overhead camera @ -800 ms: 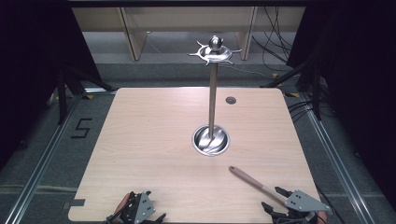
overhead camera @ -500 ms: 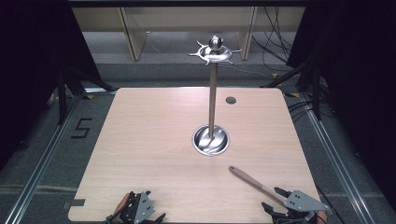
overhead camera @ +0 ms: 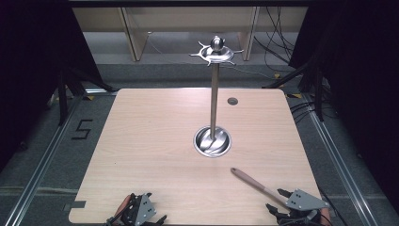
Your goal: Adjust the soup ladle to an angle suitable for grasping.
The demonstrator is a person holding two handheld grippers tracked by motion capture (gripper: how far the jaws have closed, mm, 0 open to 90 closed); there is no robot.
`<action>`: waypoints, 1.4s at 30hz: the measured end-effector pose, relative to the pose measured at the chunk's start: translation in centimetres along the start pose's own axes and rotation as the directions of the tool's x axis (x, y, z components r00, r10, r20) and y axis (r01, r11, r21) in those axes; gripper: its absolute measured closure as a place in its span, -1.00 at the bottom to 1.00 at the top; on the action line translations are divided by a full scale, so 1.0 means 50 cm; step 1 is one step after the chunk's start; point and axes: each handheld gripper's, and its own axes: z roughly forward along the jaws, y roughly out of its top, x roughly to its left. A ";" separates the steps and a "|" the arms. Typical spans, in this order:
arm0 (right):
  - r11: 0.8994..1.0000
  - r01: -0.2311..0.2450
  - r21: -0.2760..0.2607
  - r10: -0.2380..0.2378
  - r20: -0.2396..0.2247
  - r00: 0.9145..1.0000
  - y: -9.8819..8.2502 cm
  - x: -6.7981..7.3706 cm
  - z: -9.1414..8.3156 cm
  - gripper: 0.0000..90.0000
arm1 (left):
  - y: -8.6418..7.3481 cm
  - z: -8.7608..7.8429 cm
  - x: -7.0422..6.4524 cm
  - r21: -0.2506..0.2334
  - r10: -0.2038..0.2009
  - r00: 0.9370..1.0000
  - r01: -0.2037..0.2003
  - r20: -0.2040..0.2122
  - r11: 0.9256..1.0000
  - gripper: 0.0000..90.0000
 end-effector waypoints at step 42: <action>0.830 0.209 0.517 -0.111 -0.214 0.971 0.122 -0.080 0.138 0.37 | 0.002 0.002 -0.001 -0.002 0.004 1.000 -0.004 0.000 1.000 -0.67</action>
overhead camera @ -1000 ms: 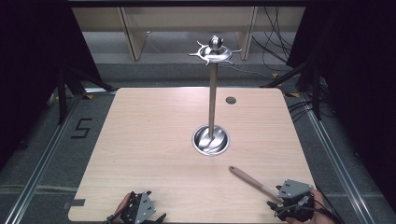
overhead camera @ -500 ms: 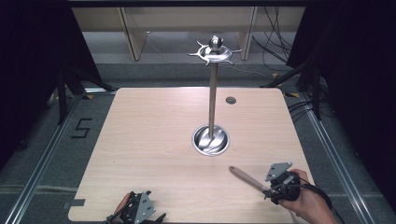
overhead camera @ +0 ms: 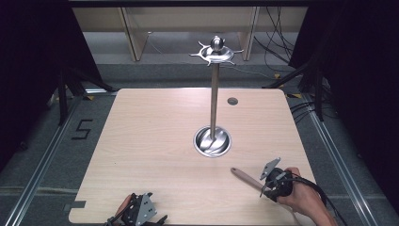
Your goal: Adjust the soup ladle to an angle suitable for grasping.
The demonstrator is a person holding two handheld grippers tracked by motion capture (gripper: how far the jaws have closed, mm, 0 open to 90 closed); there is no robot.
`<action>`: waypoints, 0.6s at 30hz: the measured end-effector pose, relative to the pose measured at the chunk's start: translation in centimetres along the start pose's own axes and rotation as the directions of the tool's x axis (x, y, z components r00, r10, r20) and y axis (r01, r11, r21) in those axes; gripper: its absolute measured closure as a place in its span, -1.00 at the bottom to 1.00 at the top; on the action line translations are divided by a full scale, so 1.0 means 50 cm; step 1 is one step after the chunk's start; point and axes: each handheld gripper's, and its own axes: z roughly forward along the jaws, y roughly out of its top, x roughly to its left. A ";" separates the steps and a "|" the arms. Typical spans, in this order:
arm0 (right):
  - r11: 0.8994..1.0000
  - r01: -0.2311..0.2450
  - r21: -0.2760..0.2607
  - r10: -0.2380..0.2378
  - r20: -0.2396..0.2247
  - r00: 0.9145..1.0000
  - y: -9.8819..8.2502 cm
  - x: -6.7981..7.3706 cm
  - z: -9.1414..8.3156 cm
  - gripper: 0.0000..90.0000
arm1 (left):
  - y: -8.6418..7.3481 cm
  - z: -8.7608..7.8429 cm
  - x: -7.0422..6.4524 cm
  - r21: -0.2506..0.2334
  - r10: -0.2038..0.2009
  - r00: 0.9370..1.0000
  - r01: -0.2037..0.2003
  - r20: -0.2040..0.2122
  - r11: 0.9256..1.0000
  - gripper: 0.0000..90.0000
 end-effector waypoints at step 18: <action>0.997 -0.013 0.074 0.016 -0.044 0.999 0.011 -0.016 0.025 0.55 | 0.000 -0.002 0.000 -0.003 0.003 1.000 -0.003 -0.002 1.000 -0.67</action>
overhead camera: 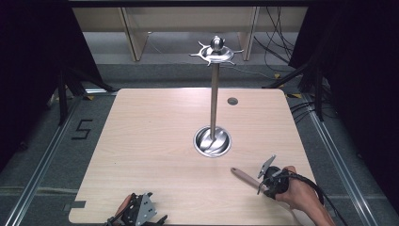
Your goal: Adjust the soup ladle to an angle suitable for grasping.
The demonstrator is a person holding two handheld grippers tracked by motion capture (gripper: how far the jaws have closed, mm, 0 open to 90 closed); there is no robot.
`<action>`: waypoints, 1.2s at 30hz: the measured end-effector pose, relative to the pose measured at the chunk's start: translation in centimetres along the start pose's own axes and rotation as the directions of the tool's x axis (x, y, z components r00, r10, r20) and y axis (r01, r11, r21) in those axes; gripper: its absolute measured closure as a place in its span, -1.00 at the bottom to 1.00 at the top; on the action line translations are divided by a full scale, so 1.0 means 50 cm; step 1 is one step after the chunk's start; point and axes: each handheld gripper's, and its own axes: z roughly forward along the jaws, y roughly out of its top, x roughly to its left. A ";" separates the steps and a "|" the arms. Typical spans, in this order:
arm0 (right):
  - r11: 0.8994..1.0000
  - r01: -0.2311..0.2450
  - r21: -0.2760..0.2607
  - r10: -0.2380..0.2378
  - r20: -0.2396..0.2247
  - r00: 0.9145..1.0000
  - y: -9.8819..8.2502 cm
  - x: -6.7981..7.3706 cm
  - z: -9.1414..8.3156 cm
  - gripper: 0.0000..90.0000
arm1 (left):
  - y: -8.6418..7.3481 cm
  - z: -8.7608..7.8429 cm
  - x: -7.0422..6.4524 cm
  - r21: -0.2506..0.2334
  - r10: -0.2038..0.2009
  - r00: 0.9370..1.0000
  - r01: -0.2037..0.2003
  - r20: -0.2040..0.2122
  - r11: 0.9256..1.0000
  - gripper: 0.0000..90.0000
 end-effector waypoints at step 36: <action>1.000 -0.003 -0.013 0.004 0.040 0.999 0.007 0.006 -0.005 0.73 | -0.001 0.000 0.000 0.000 -0.005 1.000 0.005 0.009 1.000 -0.67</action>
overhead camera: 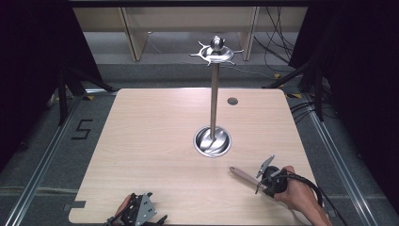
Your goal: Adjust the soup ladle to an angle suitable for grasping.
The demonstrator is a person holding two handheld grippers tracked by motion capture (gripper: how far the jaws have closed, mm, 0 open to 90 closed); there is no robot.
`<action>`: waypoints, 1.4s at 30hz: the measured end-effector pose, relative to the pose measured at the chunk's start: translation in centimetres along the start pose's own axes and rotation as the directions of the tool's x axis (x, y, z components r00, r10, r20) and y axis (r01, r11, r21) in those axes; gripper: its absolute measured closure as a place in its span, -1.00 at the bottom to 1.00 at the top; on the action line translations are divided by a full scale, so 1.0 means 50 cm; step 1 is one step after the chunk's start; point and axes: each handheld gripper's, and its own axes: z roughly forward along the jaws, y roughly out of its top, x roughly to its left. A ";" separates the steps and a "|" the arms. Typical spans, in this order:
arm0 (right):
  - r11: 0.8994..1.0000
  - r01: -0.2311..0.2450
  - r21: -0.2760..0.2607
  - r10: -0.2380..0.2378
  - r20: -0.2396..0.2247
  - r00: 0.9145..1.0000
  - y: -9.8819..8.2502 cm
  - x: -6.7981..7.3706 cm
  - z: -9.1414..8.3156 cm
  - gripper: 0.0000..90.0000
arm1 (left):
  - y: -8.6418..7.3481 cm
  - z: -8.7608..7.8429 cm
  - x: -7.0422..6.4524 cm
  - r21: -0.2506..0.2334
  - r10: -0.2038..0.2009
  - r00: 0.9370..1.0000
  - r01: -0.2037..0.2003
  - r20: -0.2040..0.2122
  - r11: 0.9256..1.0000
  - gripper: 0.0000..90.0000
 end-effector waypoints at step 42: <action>0.876 -0.045 -0.480 0.101 0.093 0.991 -0.044 -0.006 -0.144 0.74 | -0.001 -0.002 0.003 0.006 0.003 1.000 -0.003 -0.011 1.000 -0.67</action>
